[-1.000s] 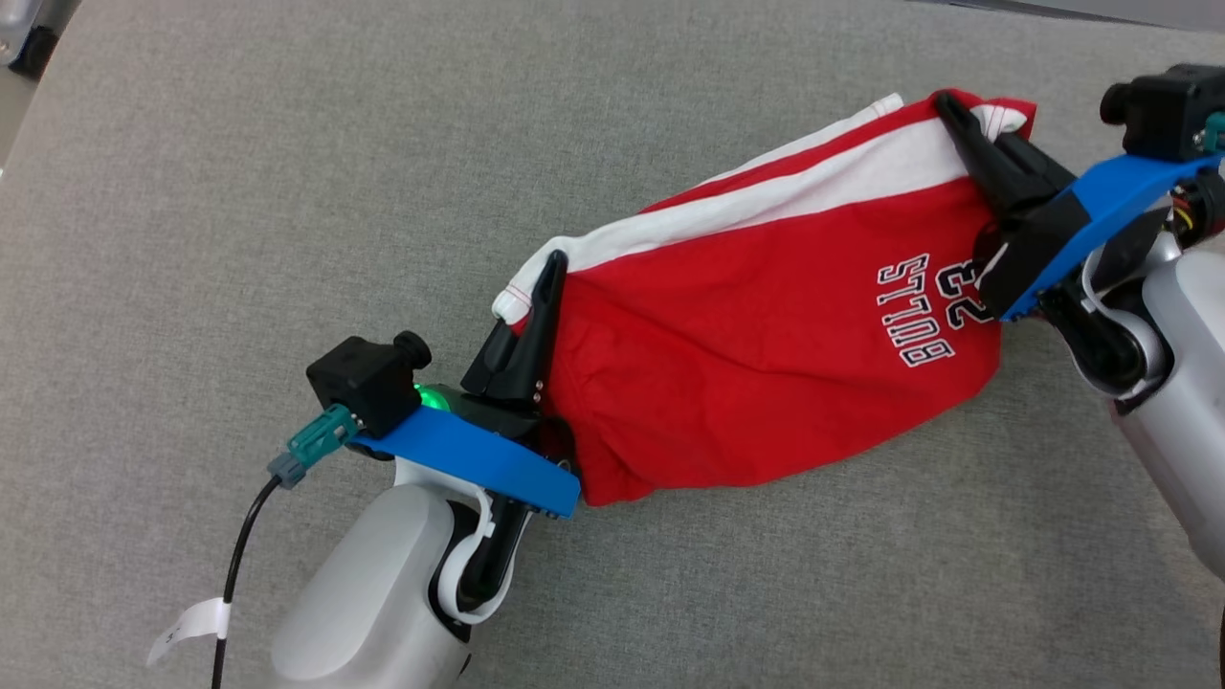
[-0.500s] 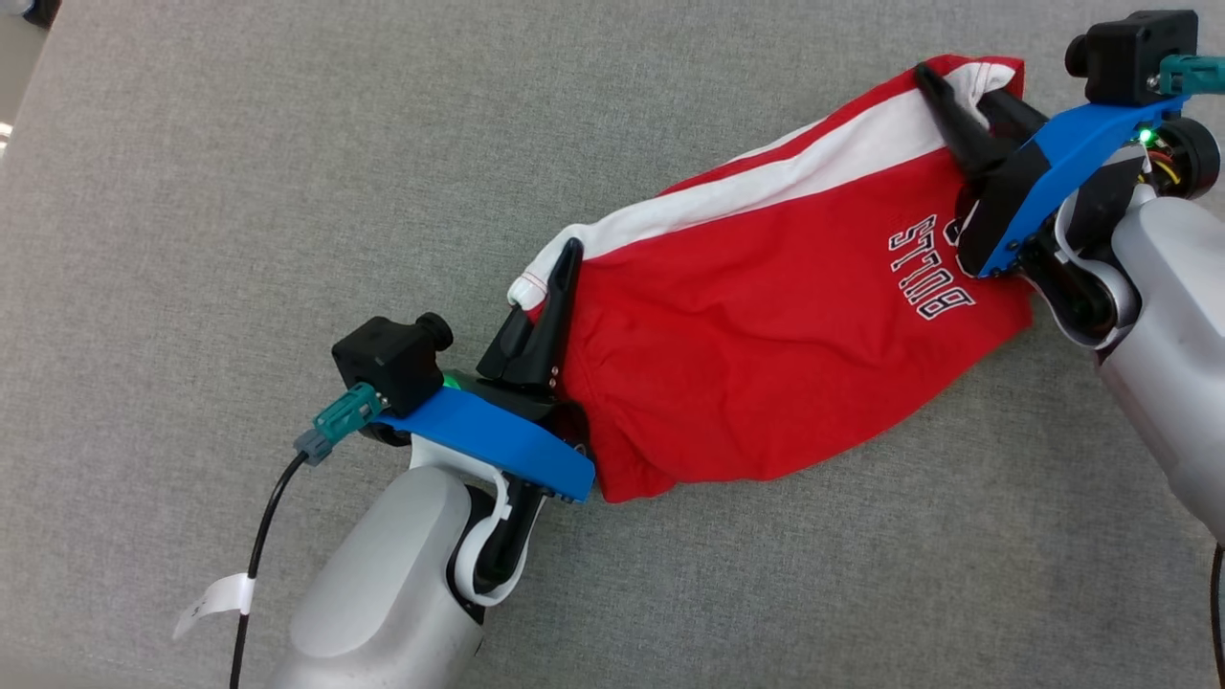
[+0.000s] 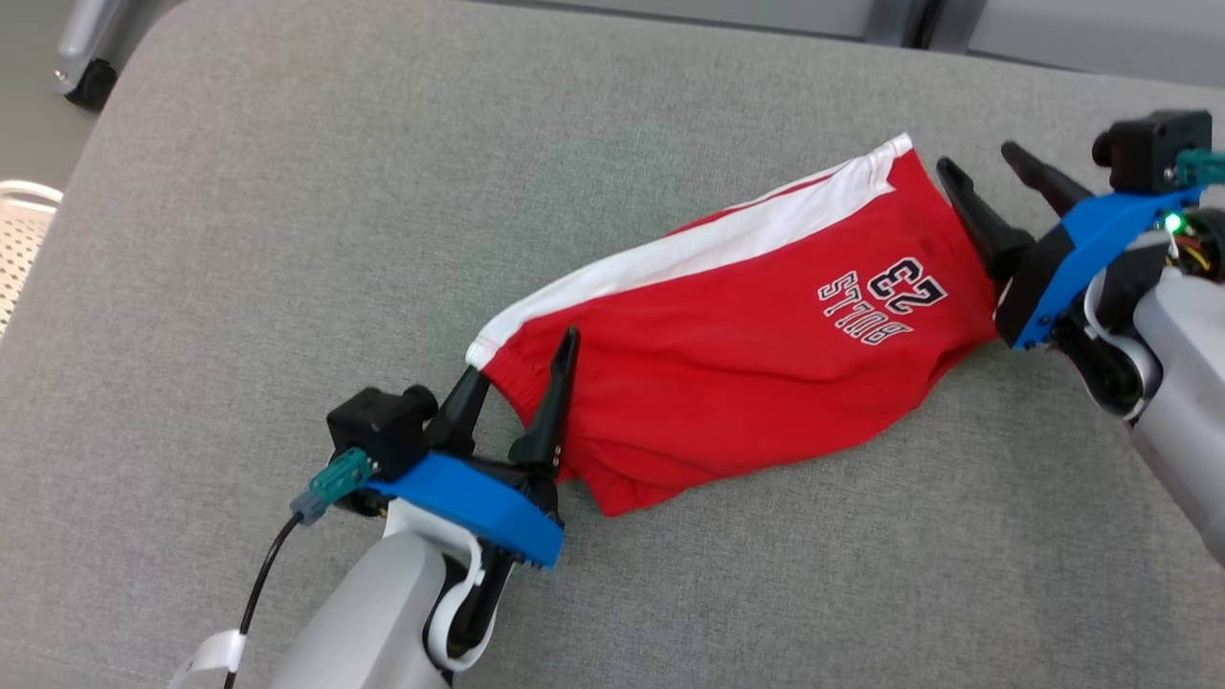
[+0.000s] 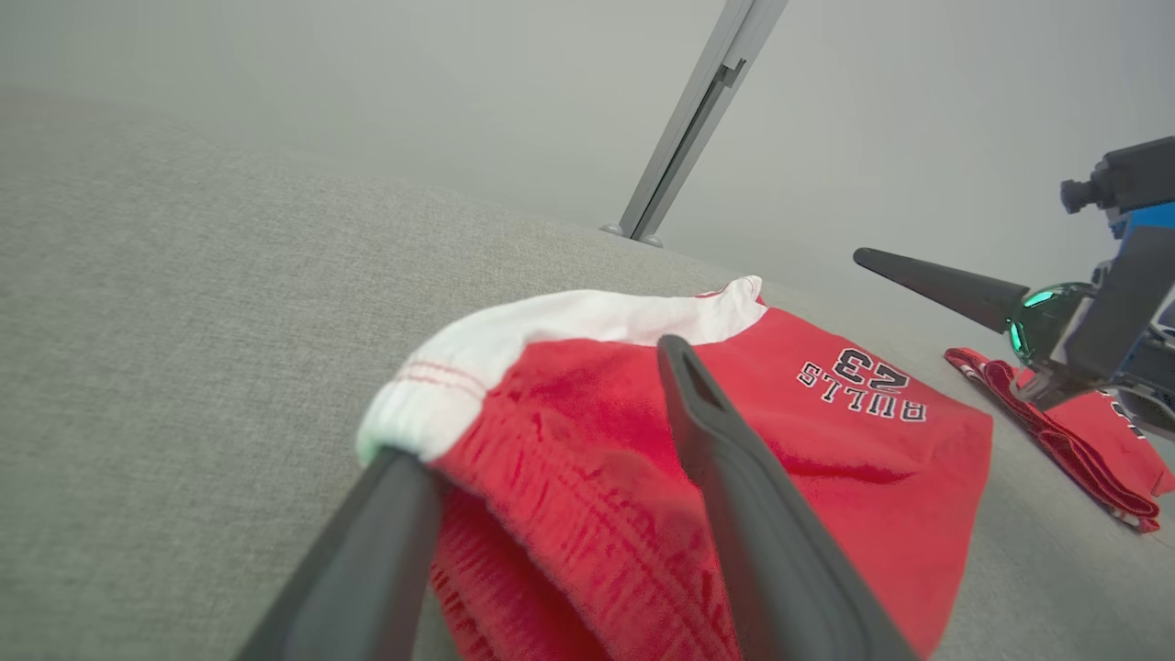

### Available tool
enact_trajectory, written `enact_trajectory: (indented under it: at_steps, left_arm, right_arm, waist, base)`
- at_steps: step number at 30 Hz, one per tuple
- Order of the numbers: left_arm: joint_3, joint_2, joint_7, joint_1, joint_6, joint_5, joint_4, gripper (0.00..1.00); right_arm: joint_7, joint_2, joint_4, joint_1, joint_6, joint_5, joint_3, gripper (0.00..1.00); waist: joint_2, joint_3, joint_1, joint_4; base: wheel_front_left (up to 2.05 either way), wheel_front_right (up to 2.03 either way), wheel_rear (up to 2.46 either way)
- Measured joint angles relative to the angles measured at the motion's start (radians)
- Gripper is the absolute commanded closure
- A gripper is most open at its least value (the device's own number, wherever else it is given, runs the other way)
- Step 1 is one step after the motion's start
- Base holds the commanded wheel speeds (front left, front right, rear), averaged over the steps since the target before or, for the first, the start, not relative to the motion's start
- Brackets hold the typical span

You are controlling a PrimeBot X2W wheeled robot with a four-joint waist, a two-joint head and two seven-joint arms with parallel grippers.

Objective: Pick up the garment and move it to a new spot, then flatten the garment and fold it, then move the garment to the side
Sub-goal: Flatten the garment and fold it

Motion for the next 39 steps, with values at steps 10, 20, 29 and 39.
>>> enact_trajectory:
  at_steps: [10, 20, 29, 39]
  left_arm:
    - [-0.024, 0.055, 0.0, 0.059, 0.0, 0.01, 0.003, 0.0]
    - [-0.032, 0.052, 0.0, 0.073, 0.0, 0.01, 0.014, 0.0]
    - [-0.052, 0.065, 0.0, 0.109, 0.0, 0.005, 0.034, 0.0]
    - [0.057, 0.086, 0.0, 0.202, 0.0, 0.047, -0.047, 0.0]
  right_arm:
    - [-0.025, -0.012, 0.034, 0.05, 0.0, 0.043, 0.071, 0.0]
    - [-0.049, 0.002, 0.063, 0.056, 0.0, 0.074, 0.121, 0.0]
    - [-0.083, 0.005, 0.074, 0.06, 0.0, 0.107, 0.151, 0.0]
    - [-0.109, -0.013, 0.09, 0.089, 0.0, 0.144, 0.171, 0.0]
  waist:
    - [-0.0001, -0.053, 0.0, 0.007]
    - [0.0, -0.064, 0.0002, 0.02]
    - [-0.0001, -0.087, 0.0001, 0.014]
    - [0.0, -0.122, 0.0001, 0.024]
  base:
    - [0.0, 0.0, 0.0]
    - [0.0, 0.0, 0.0]
    - [0.0, 0.0, 0.0]
    - [0.0, 0.0, 0.0]
